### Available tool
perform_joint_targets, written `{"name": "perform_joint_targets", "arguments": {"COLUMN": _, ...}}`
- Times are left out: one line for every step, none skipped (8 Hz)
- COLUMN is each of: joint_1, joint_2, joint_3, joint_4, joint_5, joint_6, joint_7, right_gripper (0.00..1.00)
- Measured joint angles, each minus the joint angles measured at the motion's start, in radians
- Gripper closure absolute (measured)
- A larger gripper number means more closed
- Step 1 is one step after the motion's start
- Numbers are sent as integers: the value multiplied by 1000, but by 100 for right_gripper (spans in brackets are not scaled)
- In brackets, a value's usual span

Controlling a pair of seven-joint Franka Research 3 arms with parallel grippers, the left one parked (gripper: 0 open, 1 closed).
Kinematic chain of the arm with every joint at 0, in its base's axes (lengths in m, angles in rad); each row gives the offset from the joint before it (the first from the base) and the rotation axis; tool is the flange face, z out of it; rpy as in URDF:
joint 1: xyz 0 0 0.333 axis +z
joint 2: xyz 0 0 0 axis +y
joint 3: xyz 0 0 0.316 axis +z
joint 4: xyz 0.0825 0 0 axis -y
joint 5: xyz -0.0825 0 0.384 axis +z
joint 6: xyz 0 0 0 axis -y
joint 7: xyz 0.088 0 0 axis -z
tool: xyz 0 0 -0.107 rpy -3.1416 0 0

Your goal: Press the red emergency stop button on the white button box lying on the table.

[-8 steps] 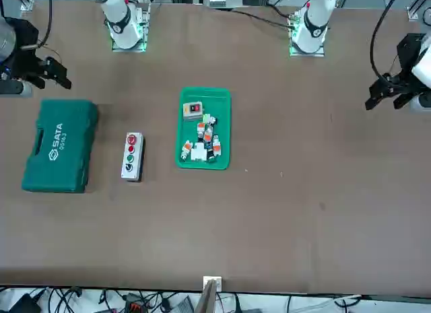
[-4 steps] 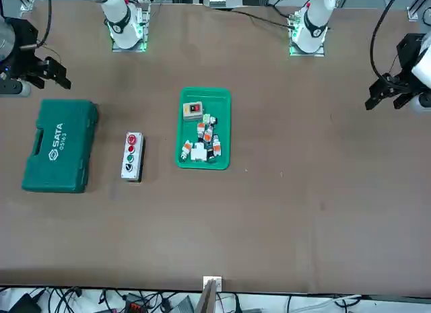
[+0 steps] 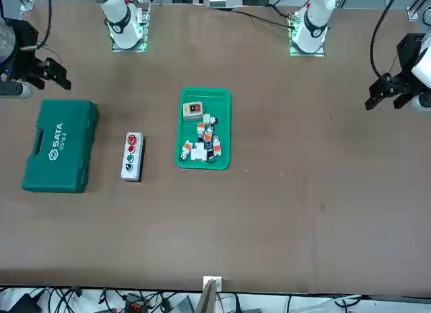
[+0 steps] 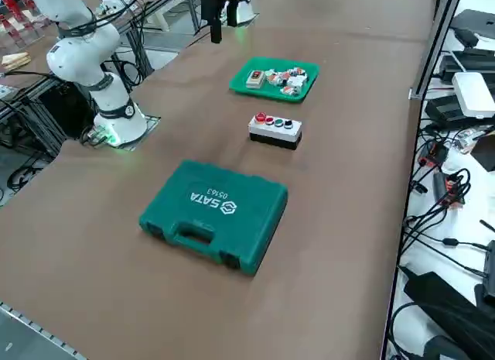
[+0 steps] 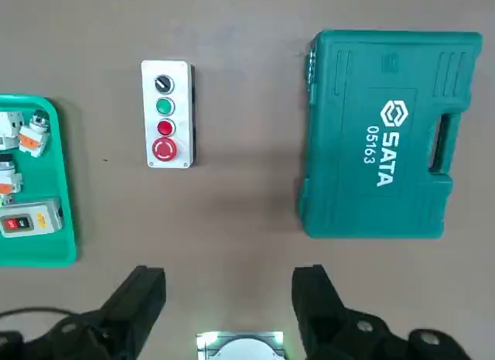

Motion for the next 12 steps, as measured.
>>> {"name": "perform_joint_targets", "arguments": {"joint_1": 0, "joint_2": 9, "joint_3": 0, "joint_4": 0, "joint_5": 0, "joint_6": 0, "joint_7": 0, "right_gripper": 0}}
{"name": "perform_joint_targets", "arguments": {"joint_1": 0, "joint_2": 17, "joint_3": 0, "joint_4": 0, "joint_5": 0, "joint_6": 0, "joint_7": 5, "right_gripper": 1}}
{"name": "perform_joint_targets", "arguments": {"joint_1": -1, "joint_2": 23, "joint_3": -3, "joint_4": 0, "joint_5": 0, "joint_6": -2, "joint_7": 7, "right_gripper": 3}}
{"name": "perform_joint_targets", "arguments": {"joint_1": -1, "joint_2": 31, "joint_3": -4, "joint_4": 1, "joint_5": 0, "joint_6": -6, "joint_7": 7, "right_gripper": 24}}
{"name": "perform_joint_targets", "arguments": {"joint_1": -1, "joint_2": 35, "joint_3": -4, "joint_4": 6, "joint_5": 0, "joint_6": -20, "joint_7": 7, "right_gripper": 45}}
{"name": "perform_joint_targets", "arguments": {"joint_1": -2, "joint_2": 38, "joint_3": -4, "joint_4": 16, "joint_5": 0, "joint_6": -37, "joint_7": 7, "right_gripper": 68}}
{"name": "perform_joint_targets", "arguments": {"joint_1": -2, "joint_2": 43, "joint_3": -4, "joint_4": 22, "joint_5": 0, "joint_6": -41, "joint_7": 7, "right_gripper": 86}}
{"name": "perform_joint_targets", "arguments": {"joint_1": -2, "joint_2": 47, "joint_3": -4, "joint_4": 25, "joint_5": 0, "joint_6": -43, "joint_7": 8, "right_gripper": 98}}
{"name": "perform_joint_targets", "arguments": {"joint_1": -1, "joint_2": 50, "joint_3": -4, "joint_4": 26, "joint_5": 0, "joint_6": -46, "joint_7": 9, "right_gripper": 98}}
{"name": "perform_joint_targets", "arguments": {"joint_1": -1, "joint_2": 54, "joint_3": -4, "joint_4": 25, "joint_5": 0, "joint_6": -62, "joint_7": 9, "right_gripper": 98}}
{"name": "perform_joint_targets", "arguments": {"joint_1": 2, "joint_2": 60, "joint_3": -2, "joint_4": 15, "joint_5": 0, "joint_6": -78, "joint_7": 9, "right_gripper": 98}}
{"name": "perform_joint_targets", "arguments": {"joint_1": 5, "joint_2": 65, "joint_3": -1, "joint_4": -8, "joint_5": 1, "joint_6": -78, "joint_7": 9, "right_gripper": 98}}
